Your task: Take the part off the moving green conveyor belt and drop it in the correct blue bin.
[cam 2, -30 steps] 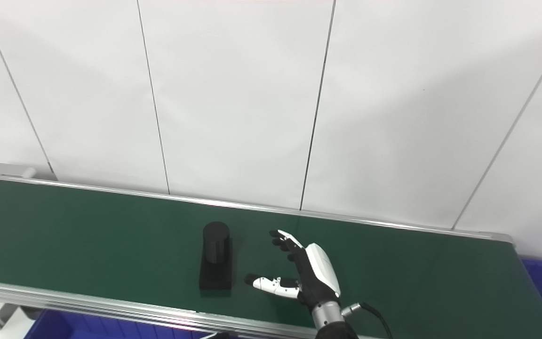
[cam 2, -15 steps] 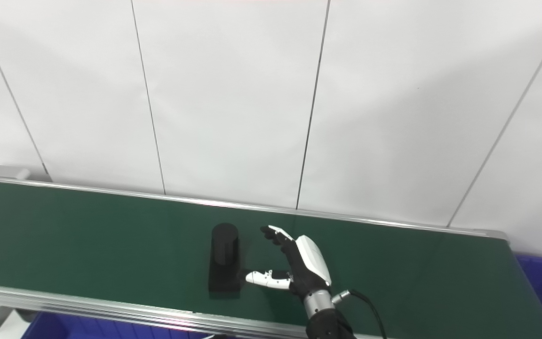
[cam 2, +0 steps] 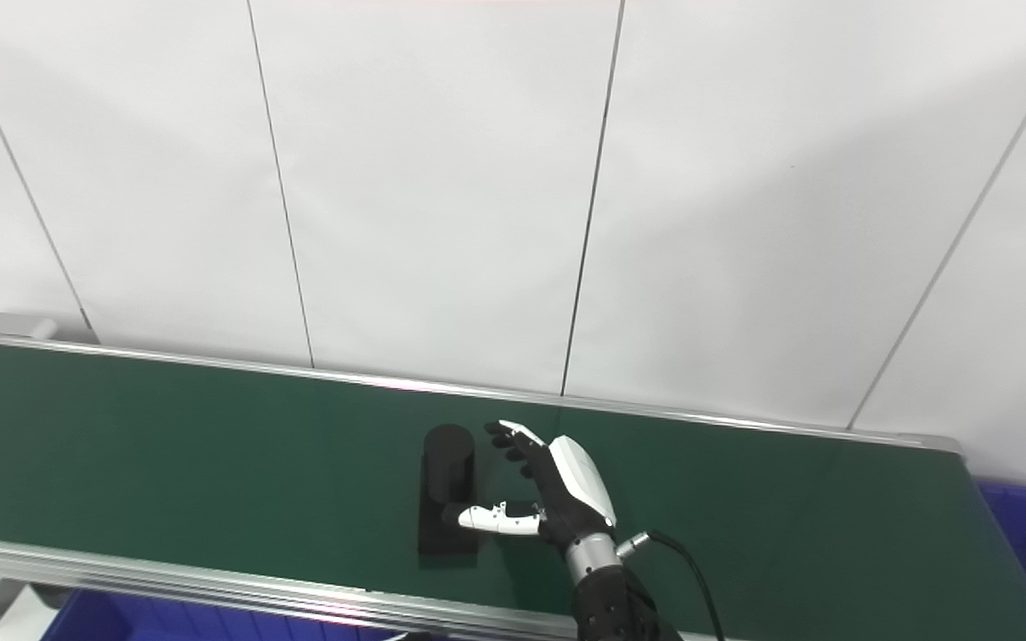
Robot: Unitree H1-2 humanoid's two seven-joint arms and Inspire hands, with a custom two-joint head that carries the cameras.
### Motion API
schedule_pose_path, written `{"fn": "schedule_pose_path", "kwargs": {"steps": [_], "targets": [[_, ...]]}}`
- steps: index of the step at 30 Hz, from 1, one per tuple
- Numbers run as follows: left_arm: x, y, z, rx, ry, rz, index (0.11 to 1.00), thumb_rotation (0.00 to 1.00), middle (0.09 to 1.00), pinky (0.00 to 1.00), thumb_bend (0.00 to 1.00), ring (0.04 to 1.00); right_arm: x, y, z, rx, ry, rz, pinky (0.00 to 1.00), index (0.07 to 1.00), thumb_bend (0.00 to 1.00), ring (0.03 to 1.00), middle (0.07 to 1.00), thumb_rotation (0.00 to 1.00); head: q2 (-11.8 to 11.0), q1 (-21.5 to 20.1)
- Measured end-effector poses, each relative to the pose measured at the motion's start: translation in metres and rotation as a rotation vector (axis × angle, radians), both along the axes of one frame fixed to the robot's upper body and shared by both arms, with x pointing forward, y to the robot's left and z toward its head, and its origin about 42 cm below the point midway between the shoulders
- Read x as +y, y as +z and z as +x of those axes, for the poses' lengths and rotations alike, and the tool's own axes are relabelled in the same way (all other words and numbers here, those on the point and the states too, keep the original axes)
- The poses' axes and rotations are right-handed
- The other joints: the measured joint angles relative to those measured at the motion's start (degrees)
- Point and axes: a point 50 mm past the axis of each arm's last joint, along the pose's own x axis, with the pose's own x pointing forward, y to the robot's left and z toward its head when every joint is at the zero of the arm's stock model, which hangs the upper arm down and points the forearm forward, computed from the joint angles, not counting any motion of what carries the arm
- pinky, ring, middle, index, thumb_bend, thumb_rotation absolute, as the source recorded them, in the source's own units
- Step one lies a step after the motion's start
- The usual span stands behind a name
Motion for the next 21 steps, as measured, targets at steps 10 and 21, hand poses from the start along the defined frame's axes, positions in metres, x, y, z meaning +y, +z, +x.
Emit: {"fn": "schedule_pose_path", "kwargs": {"steps": [10, 21], "targets": [[-0.0025, 0.0009, -0.0014, -0.002, -0.001, -0.006, 0.843, 0.09, 0.839, 0.85, 1.00, 0.860, 0.0011, -0.0028, 0.0075, 0.030, -0.010, 0.001, 0.72, 0.839, 0.77, 0.818, 0.829, 0.38, 0.00, 0.09], [-0.0028, 0.0003, -0.0044, 0.002, -0.002, -0.011, 0.836, 0.09, 0.822, 0.85, 1.00, 0.846, 0.0017, -0.0069, 0.0095, 0.047, -0.013, -0.012, 0.75, 0.825, 0.77, 0.815, 0.814, 0.31, 0.53, 0.18]]}}
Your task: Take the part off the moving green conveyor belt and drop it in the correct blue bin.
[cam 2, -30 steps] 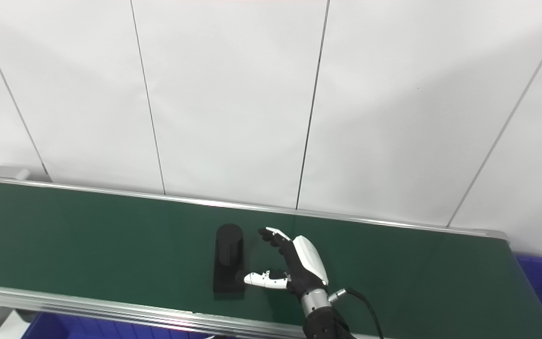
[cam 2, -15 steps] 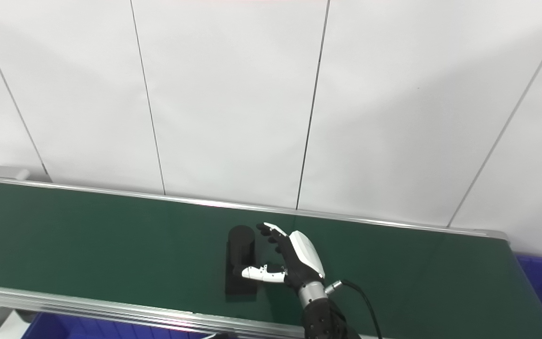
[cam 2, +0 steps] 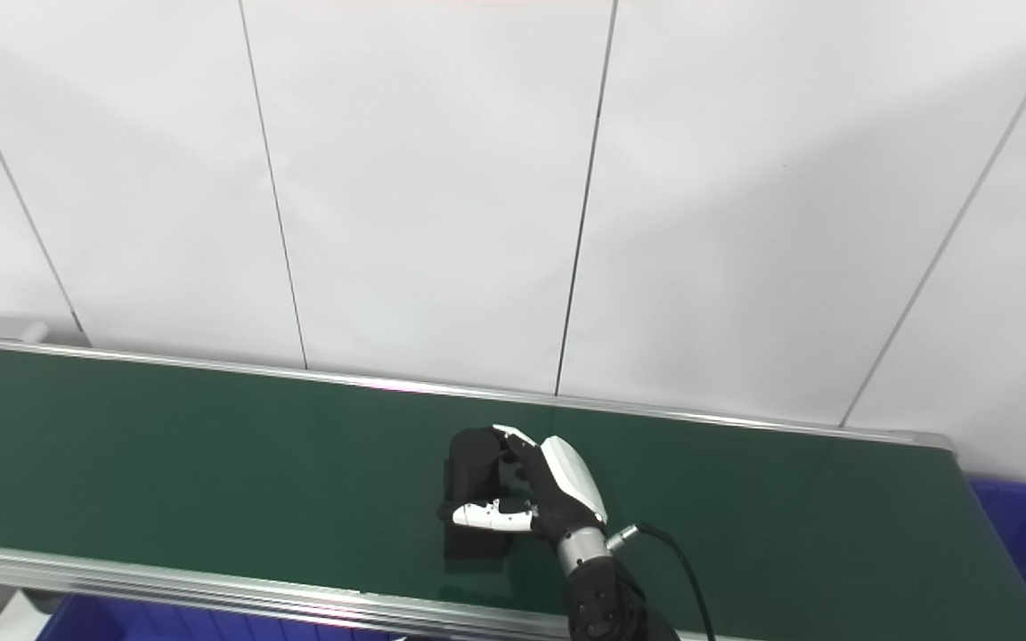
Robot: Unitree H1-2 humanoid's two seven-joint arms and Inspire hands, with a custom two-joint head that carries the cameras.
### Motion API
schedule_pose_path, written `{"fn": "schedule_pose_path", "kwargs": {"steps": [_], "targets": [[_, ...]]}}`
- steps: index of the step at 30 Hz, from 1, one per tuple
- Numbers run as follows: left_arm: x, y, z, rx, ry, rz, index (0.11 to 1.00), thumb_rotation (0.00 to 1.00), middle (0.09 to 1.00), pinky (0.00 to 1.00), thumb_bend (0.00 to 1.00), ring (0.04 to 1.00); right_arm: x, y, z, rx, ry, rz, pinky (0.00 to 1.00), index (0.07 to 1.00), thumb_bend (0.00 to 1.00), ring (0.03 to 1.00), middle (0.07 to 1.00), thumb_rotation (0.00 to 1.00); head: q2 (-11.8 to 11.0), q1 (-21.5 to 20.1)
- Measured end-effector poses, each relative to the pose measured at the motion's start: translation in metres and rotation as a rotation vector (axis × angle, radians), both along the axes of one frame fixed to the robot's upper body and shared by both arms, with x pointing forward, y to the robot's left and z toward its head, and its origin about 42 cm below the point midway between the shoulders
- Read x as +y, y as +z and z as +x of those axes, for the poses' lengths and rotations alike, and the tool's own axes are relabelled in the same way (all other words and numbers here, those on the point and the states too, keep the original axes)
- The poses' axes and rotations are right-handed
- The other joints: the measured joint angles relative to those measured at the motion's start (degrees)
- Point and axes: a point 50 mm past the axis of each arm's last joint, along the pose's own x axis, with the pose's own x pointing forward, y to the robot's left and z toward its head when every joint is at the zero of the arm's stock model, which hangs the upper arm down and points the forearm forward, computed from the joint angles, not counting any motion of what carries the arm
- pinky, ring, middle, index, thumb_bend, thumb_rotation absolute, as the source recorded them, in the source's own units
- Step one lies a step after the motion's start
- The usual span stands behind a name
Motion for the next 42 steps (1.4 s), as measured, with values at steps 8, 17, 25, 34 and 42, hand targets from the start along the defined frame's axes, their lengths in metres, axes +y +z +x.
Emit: {"fn": "schedule_pose_path", "kwargs": {"steps": [8, 17, 25, 34, 42], "targets": [[0.000, 0.002, -0.004, -0.006, 0.003, -0.003, 0.834, 0.09, 0.825, 0.83, 1.00, 0.844, -0.002, -0.004, 0.000, -0.037, -0.064, 0.079, 0.56, 0.630, 0.64, 0.546, 0.614, 0.01, 0.35, -0.18], [0.000, 0.004, -0.003, -0.012, 0.008, -0.015, 0.843, 0.10, 0.833, 0.83, 1.00, 0.856, -0.001, -0.011, -0.003, -0.122, -0.131, 0.174, 0.48, 0.495, 0.52, 0.441, 0.495, 0.00, 0.62, -0.53], [0.001, 0.005, -0.003, -0.012, 0.007, -0.013, 0.847, 0.11, 0.838, 0.83, 1.00, 0.860, -0.003, -0.012, -0.002, -0.139, -0.151, 0.186, 0.47, 0.496, 0.52, 0.439, 0.494, 0.00, 0.70, -0.70], [0.003, 0.005, -0.003, -0.013, 0.007, -0.008, 0.851, 0.12, 0.842, 0.83, 1.00, 0.857, -0.002, -0.007, 0.001, -0.155, -0.156, 0.208, 0.47, 0.500, 0.52, 0.434, 0.498, 0.00, 0.79, -0.88], [0.003, 0.005, -0.003, -0.013, 0.007, -0.008, 0.851, 0.11, 0.842, 0.84, 1.00, 0.861, -0.001, -0.005, 0.001, -0.163, -0.153, 0.218, 0.43, 0.495, 0.51, 0.435, 0.501, 0.00, 0.62, -1.14]]}}
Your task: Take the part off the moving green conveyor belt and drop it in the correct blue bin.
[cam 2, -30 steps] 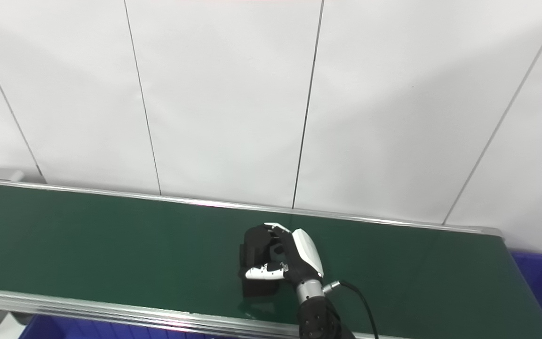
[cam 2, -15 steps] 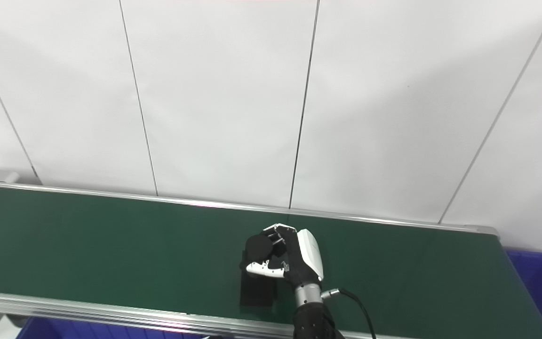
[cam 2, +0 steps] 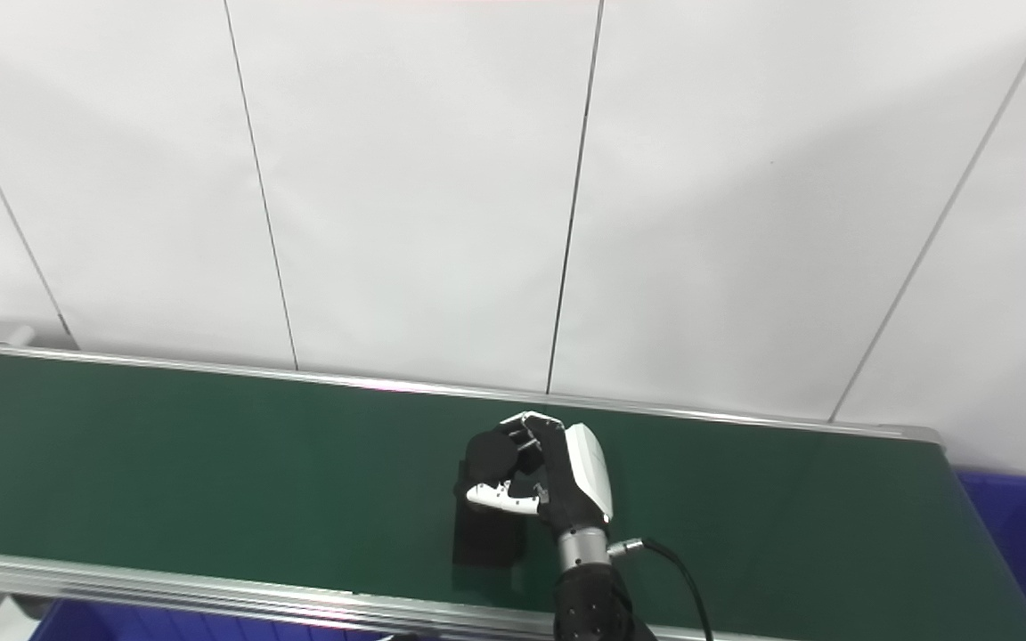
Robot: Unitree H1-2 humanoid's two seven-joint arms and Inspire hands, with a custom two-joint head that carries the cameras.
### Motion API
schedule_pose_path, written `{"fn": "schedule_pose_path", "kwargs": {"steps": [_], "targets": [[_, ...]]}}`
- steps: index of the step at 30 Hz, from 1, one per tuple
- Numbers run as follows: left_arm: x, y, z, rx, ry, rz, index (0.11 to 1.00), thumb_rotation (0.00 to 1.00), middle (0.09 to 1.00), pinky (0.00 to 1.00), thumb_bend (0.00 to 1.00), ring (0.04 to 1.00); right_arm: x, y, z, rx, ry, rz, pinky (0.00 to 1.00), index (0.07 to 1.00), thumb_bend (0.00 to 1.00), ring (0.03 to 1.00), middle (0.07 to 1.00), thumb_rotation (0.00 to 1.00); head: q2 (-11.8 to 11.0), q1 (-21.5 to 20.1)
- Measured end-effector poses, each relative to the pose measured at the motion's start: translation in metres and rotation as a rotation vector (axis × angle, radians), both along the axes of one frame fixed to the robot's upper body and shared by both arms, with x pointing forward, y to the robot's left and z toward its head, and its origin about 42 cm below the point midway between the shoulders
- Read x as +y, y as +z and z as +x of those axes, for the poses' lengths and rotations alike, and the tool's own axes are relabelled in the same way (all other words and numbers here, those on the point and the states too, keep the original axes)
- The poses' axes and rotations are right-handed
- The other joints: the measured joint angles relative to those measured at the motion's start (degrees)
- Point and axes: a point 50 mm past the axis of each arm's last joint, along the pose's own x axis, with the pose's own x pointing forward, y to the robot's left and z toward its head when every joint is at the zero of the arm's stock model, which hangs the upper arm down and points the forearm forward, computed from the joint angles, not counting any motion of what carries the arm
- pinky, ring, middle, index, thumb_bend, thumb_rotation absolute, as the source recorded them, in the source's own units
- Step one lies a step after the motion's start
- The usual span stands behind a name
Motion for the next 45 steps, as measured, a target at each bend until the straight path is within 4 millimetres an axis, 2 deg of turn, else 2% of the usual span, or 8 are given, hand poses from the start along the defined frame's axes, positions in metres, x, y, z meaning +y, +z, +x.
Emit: {"fn": "schedule_pose_path", "kwargs": {"steps": [4, 8, 17, 26, 31, 38, 45], "targets": [[0.000, 0.000, 0.000, 0.001, 0.000, 0.001, 0.852, 0.11, 0.844, 0.85, 1.00, 0.866, 0.000, 0.006, -0.001, -0.028, -0.003, 0.010, 0.40, 0.494, 0.50, 0.434, 0.502, 0.00, 0.00, -0.18], [0.000, -0.001, 0.000, 0.003, 0.000, 0.001, 0.852, 0.11, 0.845, 0.85, 1.00, 0.864, 0.001, 0.021, -0.004, -0.097, 0.001, 0.033, 0.37, 0.491, 0.50, 0.432, 0.496, 0.00, -0.26, -0.62], [0.001, -0.006, 0.003, 0.021, -0.001, 0.006, 0.854, 0.11, 0.854, 0.84, 1.00, 0.865, -0.007, 0.056, -0.015, -0.223, -0.009, 0.078, 0.40, 0.500, 0.50, 0.423, 0.495, 0.00, -0.79, -1.32], [0.001, -0.006, 0.010, 0.017, -0.001, 0.006, 0.859, 0.10, 0.861, 0.84, 1.00, 0.867, -0.020, 0.071, -0.029, -0.218, -0.053, 0.095, 0.33, 0.500, 0.50, 0.413, 0.510, 0.00, -1.23, -2.11], [0.001, -0.009, 0.010, 0.028, -0.002, 0.007, 0.865, 0.12, 0.858, 0.84, 1.00, 0.868, -0.025, 0.081, -0.035, -0.244, -0.052, 0.105, 0.33, 0.487, 0.50, 0.429, 0.501, 0.00, -1.14, -2.81], [0.001, -0.008, 0.016, 0.023, -0.007, 0.009, 0.872, 0.12, 0.864, 0.85, 1.00, 0.879, -0.034, 0.101, -0.052, -0.317, -0.061, 0.112, 0.34, 0.493, 0.50, 0.414, 0.497, 0.00, -0.70, -3.61], [0.002, -0.008, 0.017, 0.020, -0.006, 0.007, 0.878, 0.11, 0.866, 0.86, 1.00, 0.882, -0.050, 0.116, -0.081, -0.353, -0.076, 0.117, 0.32, 0.503, 0.50, 0.420, 0.493, 0.00, 1.31, -4.92]]}}
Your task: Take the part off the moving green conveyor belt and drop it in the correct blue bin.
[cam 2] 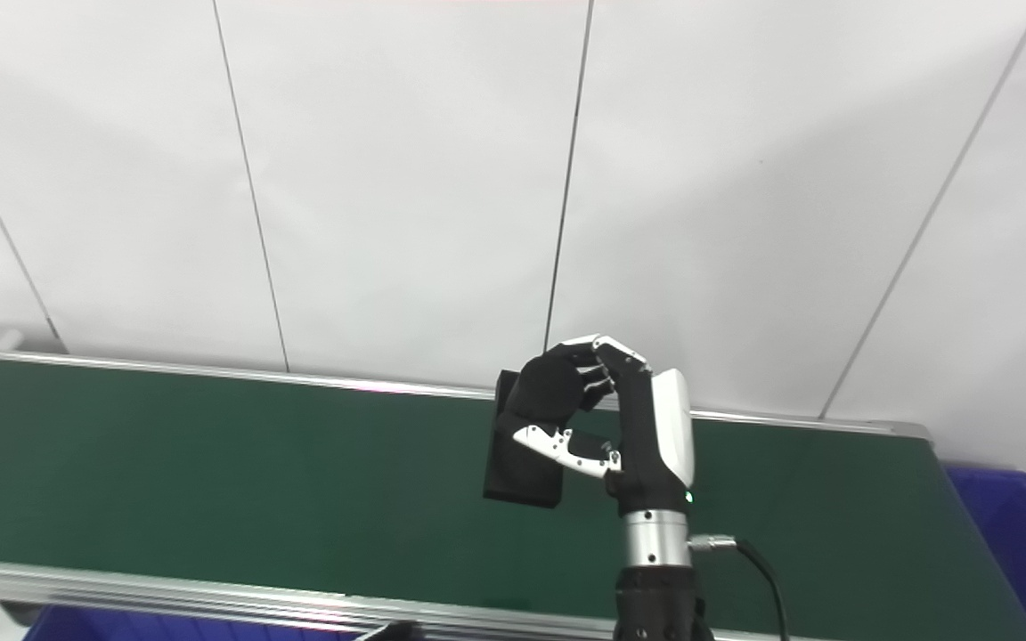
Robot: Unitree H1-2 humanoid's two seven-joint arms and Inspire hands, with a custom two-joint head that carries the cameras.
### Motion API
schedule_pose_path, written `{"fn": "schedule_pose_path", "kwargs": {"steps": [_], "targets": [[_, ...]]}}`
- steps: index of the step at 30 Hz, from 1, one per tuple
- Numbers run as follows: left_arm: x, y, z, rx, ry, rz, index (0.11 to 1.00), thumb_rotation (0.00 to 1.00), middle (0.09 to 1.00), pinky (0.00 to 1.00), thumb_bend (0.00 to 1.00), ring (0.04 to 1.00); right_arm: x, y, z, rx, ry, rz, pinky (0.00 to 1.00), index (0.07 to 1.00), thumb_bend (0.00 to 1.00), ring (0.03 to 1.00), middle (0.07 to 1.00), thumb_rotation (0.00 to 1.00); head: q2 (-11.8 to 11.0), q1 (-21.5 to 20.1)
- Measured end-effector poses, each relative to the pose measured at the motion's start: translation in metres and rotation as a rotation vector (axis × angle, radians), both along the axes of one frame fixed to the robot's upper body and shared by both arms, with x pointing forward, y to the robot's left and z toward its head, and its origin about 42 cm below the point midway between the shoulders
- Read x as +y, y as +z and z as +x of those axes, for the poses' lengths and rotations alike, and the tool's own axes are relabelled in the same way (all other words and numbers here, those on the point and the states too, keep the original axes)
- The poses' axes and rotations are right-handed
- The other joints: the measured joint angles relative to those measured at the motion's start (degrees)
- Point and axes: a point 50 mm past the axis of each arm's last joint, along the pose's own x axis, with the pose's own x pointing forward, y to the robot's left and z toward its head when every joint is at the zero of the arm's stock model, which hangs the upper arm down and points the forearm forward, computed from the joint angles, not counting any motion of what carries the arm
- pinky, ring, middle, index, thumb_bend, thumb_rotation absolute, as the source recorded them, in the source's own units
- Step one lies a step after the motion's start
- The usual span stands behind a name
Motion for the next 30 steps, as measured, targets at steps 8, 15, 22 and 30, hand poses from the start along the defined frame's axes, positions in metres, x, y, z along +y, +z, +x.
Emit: {"fn": "schedule_pose_path", "kwargs": {"steps": [8, 15, 22, 30], "targets": [[0.002, 0.009, 0.003, -0.029, 0.005, -0.012, 0.883, 0.12, 0.863, 0.89, 0.99, 0.885, -0.010, 0.011, -0.029, 0.001, -0.022, -0.032, 0.30, 0.524, 0.50, 0.417, 0.498, 0.00, 4.04, -1.50], [0.004, 0.016, 0.000, -0.049, 0.012, -0.008, 0.878, 0.18, 0.864, 0.89, 0.99, 0.876, -0.023, 0.005, -0.058, 0.043, -0.023, -0.017, 0.31, 0.515, 0.50, 0.422, 0.491, 0.00, 7.30, -1.67], [0.008, 0.023, -0.003, -0.044, 0.010, 0.000, 0.866, 0.18, 0.848, 0.86, 0.99, 0.860, -0.030, 0.002, -0.080, 0.052, -0.031, -0.020, 0.33, 0.510, 0.50, 0.430, 0.491, 0.00, 10.99, -1.15], [0.012, 0.037, -0.001, -0.044, -0.003, 0.006, 0.821, 0.18, 0.823, 0.83, 1.00, 0.832, -0.034, -0.010, -0.099, 0.110, -0.029, -0.028, 0.33, 0.500, 0.50, 0.437, 0.487, 0.00, 14.06, -0.71]]}}
